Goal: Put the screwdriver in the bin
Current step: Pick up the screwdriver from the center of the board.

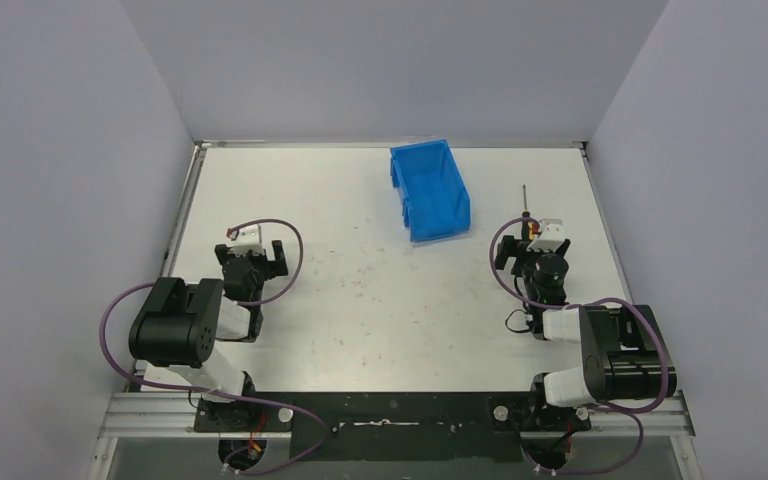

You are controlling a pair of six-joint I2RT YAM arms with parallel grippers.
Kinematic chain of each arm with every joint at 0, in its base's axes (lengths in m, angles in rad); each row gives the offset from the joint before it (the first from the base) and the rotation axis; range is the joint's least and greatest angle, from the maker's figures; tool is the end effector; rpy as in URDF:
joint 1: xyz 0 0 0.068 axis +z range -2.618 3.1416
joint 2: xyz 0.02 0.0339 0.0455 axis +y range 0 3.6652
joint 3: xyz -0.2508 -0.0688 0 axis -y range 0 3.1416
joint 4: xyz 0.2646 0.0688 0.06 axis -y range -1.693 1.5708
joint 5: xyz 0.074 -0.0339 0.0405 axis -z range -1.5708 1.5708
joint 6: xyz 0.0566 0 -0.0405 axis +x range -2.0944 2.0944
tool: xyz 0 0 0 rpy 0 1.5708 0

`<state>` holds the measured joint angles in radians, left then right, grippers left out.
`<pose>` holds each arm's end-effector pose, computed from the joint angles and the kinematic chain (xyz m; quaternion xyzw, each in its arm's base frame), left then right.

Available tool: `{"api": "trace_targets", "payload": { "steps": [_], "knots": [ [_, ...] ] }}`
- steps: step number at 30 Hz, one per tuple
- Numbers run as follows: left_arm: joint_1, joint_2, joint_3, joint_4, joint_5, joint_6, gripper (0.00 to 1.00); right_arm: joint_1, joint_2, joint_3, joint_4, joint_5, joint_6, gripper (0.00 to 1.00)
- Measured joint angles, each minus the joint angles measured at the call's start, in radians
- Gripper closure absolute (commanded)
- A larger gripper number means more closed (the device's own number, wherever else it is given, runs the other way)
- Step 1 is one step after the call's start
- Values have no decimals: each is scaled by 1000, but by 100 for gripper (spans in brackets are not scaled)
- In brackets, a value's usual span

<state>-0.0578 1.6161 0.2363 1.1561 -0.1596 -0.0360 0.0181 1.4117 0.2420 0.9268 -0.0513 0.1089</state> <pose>0.2672 -0.0065 0.0868 -0.0412 0.7796 0.0331 0.6240 0.2654 0.0077 0.1096 0.0199 0.7872 0.0592 0.6135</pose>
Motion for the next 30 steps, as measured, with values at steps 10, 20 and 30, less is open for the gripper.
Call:
{"api": "trace_targets", "payload": {
  "steps": [10,20,30],
  "knots": [
    [0,0,0,0,0,0,3,0,-143,89,-204,13,-23,0],
    [0,0,0,0,0,0,3,3,-312,373,-469,11,-39,0],
    [0,0,0,0,0,0,3,10,-302,730,-811,8,-45,0]
  ]
}}
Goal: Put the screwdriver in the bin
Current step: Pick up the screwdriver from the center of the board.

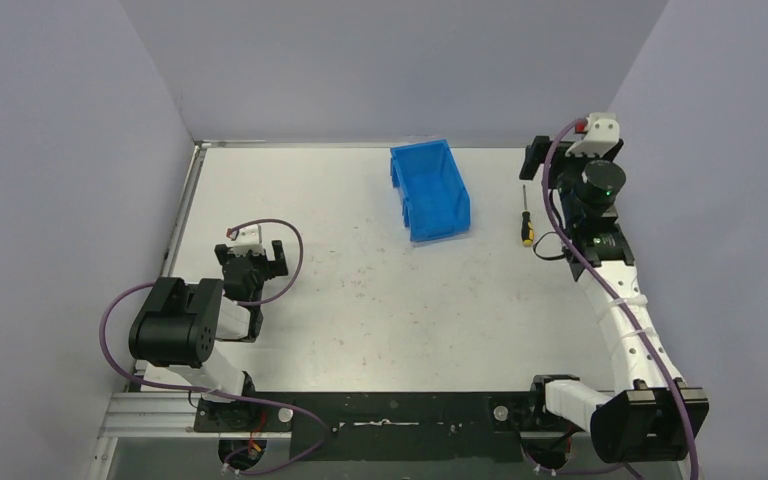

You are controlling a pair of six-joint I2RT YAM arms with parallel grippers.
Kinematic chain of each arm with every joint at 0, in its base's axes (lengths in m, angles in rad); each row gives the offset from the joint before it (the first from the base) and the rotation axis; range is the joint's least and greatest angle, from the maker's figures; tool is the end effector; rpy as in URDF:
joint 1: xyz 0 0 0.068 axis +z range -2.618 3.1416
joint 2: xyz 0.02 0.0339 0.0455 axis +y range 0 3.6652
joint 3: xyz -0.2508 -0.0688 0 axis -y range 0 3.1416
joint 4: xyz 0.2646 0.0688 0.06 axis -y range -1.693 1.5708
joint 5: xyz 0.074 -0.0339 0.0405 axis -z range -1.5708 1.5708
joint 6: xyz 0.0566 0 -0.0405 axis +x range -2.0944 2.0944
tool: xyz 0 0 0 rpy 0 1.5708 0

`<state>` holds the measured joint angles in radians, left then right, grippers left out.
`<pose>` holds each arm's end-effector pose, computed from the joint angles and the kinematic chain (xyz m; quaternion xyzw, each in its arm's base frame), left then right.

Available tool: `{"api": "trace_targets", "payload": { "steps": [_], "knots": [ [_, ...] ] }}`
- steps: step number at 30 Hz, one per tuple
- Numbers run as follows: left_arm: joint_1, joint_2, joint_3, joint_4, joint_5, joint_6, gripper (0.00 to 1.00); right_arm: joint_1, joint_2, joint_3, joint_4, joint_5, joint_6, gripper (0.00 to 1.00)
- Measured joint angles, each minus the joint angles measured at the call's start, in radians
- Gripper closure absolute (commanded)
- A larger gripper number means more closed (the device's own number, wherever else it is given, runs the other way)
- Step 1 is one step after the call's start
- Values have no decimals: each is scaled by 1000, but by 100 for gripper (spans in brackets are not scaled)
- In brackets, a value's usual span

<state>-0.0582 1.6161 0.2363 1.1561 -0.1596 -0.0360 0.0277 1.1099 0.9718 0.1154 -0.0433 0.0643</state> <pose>0.2672 -0.0066 0.0868 -0.0411 0.7796 0.0330 0.6240 0.3091 0.0110 0.3582 -0.0020 0.7151 0.0476 0.6974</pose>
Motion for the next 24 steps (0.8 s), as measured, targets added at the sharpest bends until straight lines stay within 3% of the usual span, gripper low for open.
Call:
{"api": "trace_targets", "payload": {
  "steps": [10,24],
  "knots": [
    [0,0,0,0,0,0,3,0,146,463,-338,6,-4,0],
    [0,0,0,0,0,0,3,0,366,687,-560,60,-7,0]
  ]
}}
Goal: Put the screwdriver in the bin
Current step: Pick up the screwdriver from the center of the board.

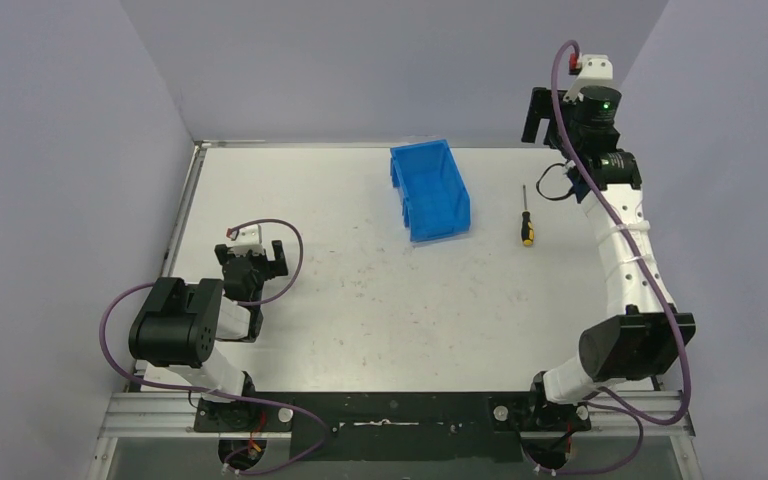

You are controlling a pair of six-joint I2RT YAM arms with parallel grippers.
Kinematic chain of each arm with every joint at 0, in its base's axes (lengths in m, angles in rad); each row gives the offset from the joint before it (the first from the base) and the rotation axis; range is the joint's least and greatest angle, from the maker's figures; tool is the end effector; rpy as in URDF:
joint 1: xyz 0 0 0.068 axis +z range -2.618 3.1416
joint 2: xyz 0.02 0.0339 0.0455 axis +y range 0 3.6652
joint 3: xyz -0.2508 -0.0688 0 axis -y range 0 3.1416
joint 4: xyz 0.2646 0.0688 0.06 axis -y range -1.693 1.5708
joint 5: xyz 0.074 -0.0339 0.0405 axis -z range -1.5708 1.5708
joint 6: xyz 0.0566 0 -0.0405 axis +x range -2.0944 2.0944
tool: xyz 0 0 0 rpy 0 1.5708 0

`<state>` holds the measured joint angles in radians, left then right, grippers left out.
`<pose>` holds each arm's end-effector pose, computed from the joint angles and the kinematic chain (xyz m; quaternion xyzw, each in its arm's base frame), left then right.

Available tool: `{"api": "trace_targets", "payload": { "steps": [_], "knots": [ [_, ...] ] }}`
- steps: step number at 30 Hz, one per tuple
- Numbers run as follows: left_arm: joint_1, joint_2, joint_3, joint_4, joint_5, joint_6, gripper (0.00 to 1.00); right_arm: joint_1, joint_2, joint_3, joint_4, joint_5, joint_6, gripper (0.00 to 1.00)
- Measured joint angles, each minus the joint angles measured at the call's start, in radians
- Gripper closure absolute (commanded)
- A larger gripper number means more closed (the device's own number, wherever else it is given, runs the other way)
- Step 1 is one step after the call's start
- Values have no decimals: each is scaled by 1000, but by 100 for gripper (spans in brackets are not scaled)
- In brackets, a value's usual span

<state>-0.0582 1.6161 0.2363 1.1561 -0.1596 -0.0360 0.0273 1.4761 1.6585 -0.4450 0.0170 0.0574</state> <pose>0.2672 -0.0066 0.0868 -0.0411 0.7796 0.0330 0.6240 0.3716 0.0092 0.4363 0.0171 0.7934 0.0190 0.6082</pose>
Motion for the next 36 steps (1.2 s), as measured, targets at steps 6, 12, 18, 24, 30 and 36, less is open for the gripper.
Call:
{"api": "trace_targets", "payload": {
  "steps": [6,12,18,24,30,36],
  "knots": [
    [0,0,0,0,0,0,3,-2,160,61,-69,43,19,0],
    [0,0,0,0,0,0,3,-10,288,60,-137,58,46,0],
    [0,0,0,0,0,0,3,-27,348,9,-156,46,68,1],
    [0,0,0,0,0,0,3,-76,407,-76,-156,6,90,4],
    [0,0,0,0,0,0,3,-99,447,-193,-134,-31,98,8],
    [0,0,0,0,0,0,3,-99,460,-264,-105,-62,105,14]
  ]
}}
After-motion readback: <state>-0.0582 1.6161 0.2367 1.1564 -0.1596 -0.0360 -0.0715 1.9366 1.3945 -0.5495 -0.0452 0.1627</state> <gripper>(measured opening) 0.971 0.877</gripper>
